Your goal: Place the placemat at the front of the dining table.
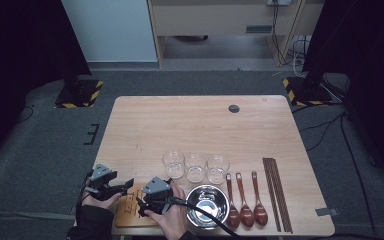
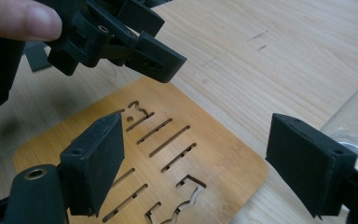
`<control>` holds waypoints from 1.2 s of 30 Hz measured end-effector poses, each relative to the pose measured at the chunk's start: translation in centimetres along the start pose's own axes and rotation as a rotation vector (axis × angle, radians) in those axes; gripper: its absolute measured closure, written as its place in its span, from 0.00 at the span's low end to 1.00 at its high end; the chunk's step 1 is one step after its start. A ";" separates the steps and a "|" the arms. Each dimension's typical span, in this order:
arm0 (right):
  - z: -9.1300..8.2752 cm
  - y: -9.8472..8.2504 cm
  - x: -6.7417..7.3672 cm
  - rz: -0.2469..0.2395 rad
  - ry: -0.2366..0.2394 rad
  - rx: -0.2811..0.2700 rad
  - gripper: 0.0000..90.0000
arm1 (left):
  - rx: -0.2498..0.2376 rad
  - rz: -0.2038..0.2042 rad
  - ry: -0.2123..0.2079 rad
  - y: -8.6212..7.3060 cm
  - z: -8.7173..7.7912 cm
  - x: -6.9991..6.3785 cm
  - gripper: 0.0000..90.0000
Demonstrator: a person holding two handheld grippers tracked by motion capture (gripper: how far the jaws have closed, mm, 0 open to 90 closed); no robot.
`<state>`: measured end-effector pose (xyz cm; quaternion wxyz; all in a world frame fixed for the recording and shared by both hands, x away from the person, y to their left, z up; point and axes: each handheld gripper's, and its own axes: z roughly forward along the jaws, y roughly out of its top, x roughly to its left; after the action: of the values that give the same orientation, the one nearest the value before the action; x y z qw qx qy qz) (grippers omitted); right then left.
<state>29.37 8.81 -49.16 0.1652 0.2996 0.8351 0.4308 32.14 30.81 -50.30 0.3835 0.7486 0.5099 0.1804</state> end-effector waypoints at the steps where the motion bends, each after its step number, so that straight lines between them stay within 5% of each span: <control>1: 0.1 -0.1 0.1 0.002 0.001 0.004 0.21 | 0.003 0.001 -0.003 0.0 0.1 -0.1 0.24; 36: 1.0 -1.7 0.6 -0.014 -0.027 0.071 0.20 | 0.116 0.041 -0.031 -0.9 2.3 -2.0 0.17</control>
<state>28.82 9.11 -51.12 0.1688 0.3053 0.8496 0.3956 32.33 28.23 -52.21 0.3438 0.7826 0.4977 0.1468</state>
